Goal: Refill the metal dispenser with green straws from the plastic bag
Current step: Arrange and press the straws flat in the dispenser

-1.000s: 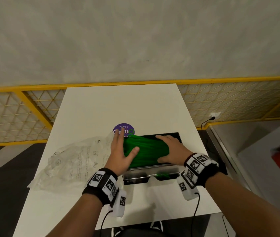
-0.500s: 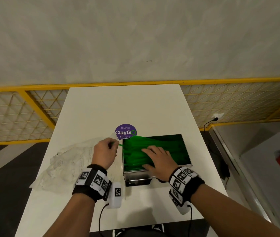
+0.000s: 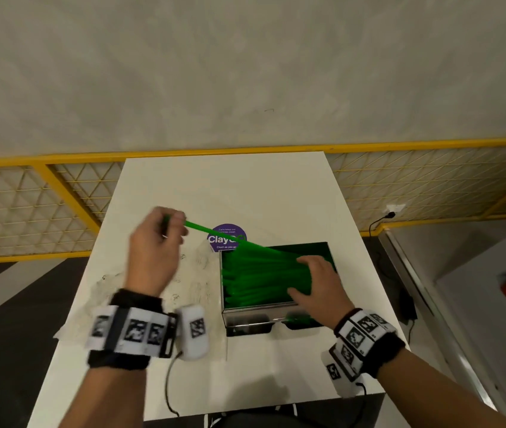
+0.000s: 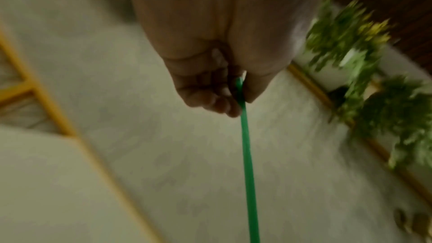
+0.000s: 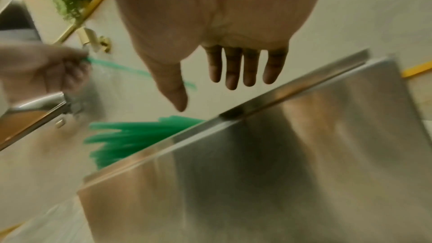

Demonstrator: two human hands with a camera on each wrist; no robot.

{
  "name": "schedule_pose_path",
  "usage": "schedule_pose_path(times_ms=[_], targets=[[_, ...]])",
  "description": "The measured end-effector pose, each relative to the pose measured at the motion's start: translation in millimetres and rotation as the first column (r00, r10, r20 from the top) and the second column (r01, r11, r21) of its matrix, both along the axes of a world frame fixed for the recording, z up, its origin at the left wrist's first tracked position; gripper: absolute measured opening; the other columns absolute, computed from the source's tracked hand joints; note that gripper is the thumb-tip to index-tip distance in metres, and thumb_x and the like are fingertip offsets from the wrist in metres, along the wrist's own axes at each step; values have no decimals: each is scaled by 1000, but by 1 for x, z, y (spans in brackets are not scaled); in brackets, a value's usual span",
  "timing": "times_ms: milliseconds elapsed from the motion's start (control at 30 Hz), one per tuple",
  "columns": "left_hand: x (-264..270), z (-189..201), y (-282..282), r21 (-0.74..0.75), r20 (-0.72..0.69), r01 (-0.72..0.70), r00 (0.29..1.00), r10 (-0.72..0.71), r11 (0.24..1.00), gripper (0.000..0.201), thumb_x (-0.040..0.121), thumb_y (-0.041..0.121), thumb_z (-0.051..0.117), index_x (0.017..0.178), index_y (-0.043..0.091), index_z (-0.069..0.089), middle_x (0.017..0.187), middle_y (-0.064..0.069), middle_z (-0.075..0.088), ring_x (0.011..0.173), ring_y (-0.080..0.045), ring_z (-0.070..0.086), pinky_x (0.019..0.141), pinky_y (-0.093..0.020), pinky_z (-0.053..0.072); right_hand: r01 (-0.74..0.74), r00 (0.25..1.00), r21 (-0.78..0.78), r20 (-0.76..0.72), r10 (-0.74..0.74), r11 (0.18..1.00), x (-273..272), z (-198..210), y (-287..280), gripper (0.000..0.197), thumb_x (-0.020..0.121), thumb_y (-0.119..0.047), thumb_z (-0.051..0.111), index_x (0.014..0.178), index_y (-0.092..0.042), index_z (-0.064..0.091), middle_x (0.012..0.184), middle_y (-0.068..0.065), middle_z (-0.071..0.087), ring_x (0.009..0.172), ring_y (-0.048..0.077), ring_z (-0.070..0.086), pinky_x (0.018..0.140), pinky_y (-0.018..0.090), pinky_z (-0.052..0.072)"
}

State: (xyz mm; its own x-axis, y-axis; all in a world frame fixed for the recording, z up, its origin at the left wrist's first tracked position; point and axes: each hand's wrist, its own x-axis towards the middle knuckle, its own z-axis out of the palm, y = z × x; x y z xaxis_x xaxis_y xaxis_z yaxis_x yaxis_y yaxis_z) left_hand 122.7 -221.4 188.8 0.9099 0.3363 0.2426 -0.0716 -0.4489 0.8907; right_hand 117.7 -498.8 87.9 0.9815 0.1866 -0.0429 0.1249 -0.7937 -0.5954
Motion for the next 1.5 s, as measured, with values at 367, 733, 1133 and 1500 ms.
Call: schedule_pose_path(times_ms=[367, 733, 1133, 1500], targets=[[-18, -77, -69, 475, -312, 296, 937, -156, 829, 60, 78, 64, 42, 122, 26, 55, 126, -3, 45, 116, -24, 38, 91, -38, 35, -177, 984, -228, -50, 171, 957, 4, 5, -19, 51, 89, -27, 56, 138, -25, 40, 139, -4, 39, 132, 14, 34, 112, 32, 21], [0, -55, -81, 599, -759, 726, 649, -48, 339, 61, 82, 41, 58, 134, 22, 33, 134, -7, 36, 126, -28, 34, 98, -50, 39, -470, 818, -354, -519, 249, 809, 46, 11, 15, 58, 89, -34, 52, 144, -22, 36, 144, 10, 34, 135, 30, 29, 112, 48, 24], [-32, -96, -80, 358, -582, 269, 813, -11, 894, 53, 90, 30, 48, 137, 8, 32, 118, -13, 40, 103, -33, 49, 88, -38, 44, -467, 728, -319, -669, 153, 825, 61, -5, 30, 71, 78, -36, 61, 143, -26, 36, 142, 8, 44, 128, 29, 43, 100, 36, 36], [-29, -121, -66, 564, -398, 313, 914, -81, 764, 68, 78, 61, 41, 113, 4, 53, 104, -19, 54, 86, -35, 54, 73, -44, 55, -485, 785, -360, -580, 217, 797, 60, -4, 38, 35, 78, -31, 71, 110, -17, 64, 109, 8, 66, 105, 28, 61, 96, 39, 41]])
